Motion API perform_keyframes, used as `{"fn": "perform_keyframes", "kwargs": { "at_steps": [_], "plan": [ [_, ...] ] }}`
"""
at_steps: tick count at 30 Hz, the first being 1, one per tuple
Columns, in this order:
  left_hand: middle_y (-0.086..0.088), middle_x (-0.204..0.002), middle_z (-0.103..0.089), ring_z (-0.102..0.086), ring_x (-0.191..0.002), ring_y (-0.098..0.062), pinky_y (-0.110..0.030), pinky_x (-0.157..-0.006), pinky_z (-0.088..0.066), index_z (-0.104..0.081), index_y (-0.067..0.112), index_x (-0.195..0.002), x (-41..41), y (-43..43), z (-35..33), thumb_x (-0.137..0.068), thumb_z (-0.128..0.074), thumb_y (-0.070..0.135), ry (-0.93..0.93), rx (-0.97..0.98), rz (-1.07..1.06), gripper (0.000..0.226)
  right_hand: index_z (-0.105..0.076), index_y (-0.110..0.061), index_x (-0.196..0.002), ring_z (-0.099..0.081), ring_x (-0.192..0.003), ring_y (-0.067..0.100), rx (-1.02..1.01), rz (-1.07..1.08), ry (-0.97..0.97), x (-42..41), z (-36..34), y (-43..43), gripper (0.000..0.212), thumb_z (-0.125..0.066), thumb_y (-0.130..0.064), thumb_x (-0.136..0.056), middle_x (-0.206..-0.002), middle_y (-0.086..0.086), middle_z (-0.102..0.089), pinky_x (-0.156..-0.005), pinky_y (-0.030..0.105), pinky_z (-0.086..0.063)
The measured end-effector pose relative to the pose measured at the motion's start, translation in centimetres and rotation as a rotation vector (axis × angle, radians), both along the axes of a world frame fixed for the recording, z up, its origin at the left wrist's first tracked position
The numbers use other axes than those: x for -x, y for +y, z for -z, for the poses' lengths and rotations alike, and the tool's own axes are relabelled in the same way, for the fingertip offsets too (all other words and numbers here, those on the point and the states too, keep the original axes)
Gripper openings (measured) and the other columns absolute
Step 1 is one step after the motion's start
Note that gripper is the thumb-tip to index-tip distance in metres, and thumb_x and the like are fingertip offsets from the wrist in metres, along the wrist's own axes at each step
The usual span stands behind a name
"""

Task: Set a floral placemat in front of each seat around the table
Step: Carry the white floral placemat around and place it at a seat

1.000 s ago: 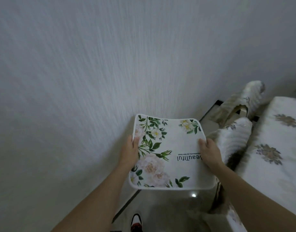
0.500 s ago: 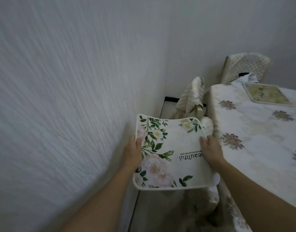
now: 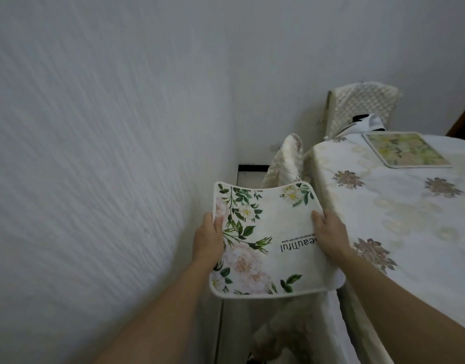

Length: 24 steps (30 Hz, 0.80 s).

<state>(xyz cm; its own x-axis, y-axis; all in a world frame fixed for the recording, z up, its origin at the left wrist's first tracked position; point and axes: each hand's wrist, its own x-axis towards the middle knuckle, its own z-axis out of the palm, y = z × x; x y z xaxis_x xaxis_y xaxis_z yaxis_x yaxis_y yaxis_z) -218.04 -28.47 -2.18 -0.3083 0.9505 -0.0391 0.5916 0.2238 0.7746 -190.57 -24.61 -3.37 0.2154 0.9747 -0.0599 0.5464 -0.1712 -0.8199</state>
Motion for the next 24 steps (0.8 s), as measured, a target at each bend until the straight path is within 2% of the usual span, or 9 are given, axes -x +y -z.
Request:
{"fn": "perform_keyframes", "kwargs": {
  "at_steps": [3,5,9,12,16,20,22,24],
  "plan": [
    [-0.001,-0.082,-0.062,-0.059,-0.066,-0.010,-0.023,-0.050,-0.043,-0.051,0.013,-0.102,-0.6,5.5,-0.3,-0.105,-0.034,0.037,0.014,0.012,0.007,0.030,-0.053,-0.011,-0.101,-0.056,-0.076,0.019,0.003,0.022,0.026,-0.4,-0.3,5.0,0.026,-0.041,-0.035,-0.101,-0.090,0.005,-0.060,-0.063,0.033,-0.041],
    [0.001,-0.080,-0.060,-0.056,-0.064,-0.008,-0.021,-0.049,-0.038,-0.051,0.011,-0.102,-1.1,8.5,-0.4,-0.105,-0.035,0.036,0.009,0.013,0.013,0.030,-0.053,-0.010,-0.099,-0.054,-0.078,0.022,-0.004,0.033,0.010,-0.9,-0.5,8.0,0.026,-0.042,-0.033,-0.101,-0.090,0.006,-0.058,-0.065,0.034,-0.038],
    [0.003,-0.076,-0.057,-0.053,-0.061,-0.008,-0.020,-0.048,-0.037,-0.049,0.011,-0.098,-1.7,13.4,-0.7,-0.105,-0.035,0.035,0.013,0.010,0.020,0.028,-0.052,-0.011,-0.095,-0.053,-0.081,0.026,0.013,0.056,-0.015,-1.7,-0.4,12.8,0.025,-0.042,-0.034,-0.101,-0.086,0.005,-0.056,-0.067,0.034,-0.036],
    [0.002,-0.076,-0.056,-0.051,-0.060,-0.006,-0.015,-0.044,-0.037,-0.048,0.012,-0.098,-1.9,16.2,-0.8,-0.105,-0.035,0.034,0.037,0.023,0.030,0.027,-0.052,-0.011,-0.098,-0.053,-0.084,0.027,0.022,0.066,0.005,-2.1,-0.2,15.3,0.026,-0.042,-0.035,-0.101,-0.090,0.006,-0.057,-0.069,0.034,-0.037],
    [0.000,-0.079,-0.057,-0.053,-0.062,-0.009,-0.021,-0.050,-0.037,-0.050,0.011,-0.100,-2.6,20.1,-0.7,-0.105,-0.034,0.034,0.034,0.031,0.055,0.029,-0.052,-0.012,-0.097,-0.053,-0.085,0.025,0.013,0.097,0.011,-2.8,-0.2,18.1,0.024,-0.043,-0.034,-0.101,-0.090,0.005,-0.057,-0.071,0.032,-0.036],
    [0.002,-0.076,-0.053,-0.052,-0.064,-0.012,-0.021,-0.051,-0.034,-0.049,0.009,-0.097,-3.4,24.0,-0.7,-0.106,-0.032,0.033,0.035,0.028,0.074,0.030,-0.051,-0.010,-0.096,-0.051,-0.080,0.024,0.017,0.123,0.000,-3.7,-0.4,21.2,0.026,-0.042,-0.034,-0.101,-0.081,-0.002,-0.053,-0.056,0.029,-0.030],
    [0.000,-0.078,-0.055,-0.051,-0.063,-0.009,-0.021,-0.051,-0.034,-0.049,0.009,-0.097,-3.8,26.5,-0.5,-0.106,-0.031,0.033,0.044,0.037,0.089,0.031,-0.051,-0.009,-0.095,-0.053,-0.078,0.024,0.019,0.150,0.011,-4.2,-0.3,22.9,0.028,-0.042,-0.035,-0.101,-0.080,-0.001,-0.053,-0.054,0.026,-0.031],
    [0.001,-0.077,-0.054,-0.051,-0.063,-0.010,-0.022,-0.051,-0.035,-0.049,0.009,-0.097,-4.2,29.4,0.1,-0.106,-0.030,0.033,0.062,0.047,0.106,0.032,-0.052,-0.009,-0.095,-0.055,-0.077,0.024,0.023,0.182,0.019,-4.6,0.0,24.7,0.029,-0.041,-0.036,-0.101,-0.081,0.001,-0.056,-0.055,0.029,-0.033]
  ]
}}
